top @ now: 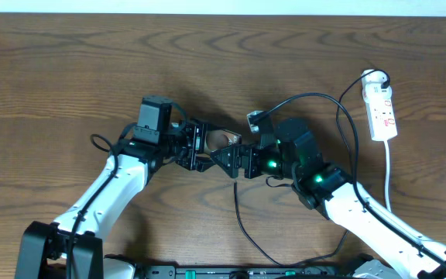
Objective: Plug charger to phone and switch on socket
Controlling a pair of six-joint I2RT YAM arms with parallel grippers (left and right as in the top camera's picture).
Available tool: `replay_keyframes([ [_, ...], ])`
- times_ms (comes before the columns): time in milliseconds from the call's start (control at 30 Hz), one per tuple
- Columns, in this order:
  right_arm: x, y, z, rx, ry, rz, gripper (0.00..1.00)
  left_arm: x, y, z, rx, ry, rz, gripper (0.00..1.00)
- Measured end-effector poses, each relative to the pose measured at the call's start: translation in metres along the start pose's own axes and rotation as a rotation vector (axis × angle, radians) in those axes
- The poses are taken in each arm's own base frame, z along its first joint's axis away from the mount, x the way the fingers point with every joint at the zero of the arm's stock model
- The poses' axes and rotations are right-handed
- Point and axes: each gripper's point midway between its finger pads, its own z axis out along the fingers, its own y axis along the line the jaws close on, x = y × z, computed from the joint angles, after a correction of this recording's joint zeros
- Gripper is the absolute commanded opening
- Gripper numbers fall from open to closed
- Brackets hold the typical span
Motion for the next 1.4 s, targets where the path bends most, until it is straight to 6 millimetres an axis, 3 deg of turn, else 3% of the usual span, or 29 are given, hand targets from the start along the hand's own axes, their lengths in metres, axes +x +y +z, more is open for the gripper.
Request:
replay_keyframes([
  [333, 0.001, -0.007, 0.0, 0.039, -0.007, 0.021, 0.77, 0.005, 0.003, 0.005, -0.014, 0.001, -0.008, 0.07],
  [1033, -0.002, -0.022, -0.001, 0.116, -0.033, 0.033, 0.66, 0.007, 0.004, 0.006, -0.019, 0.005, -0.023, 0.07],
  [1400, 0.007, -0.015, 0.006, 0.14, -0.032, 0.0, 0.6, 0.014, 0.008, 0.01, -0.034, 0.017, -0.021, 0.07],
])
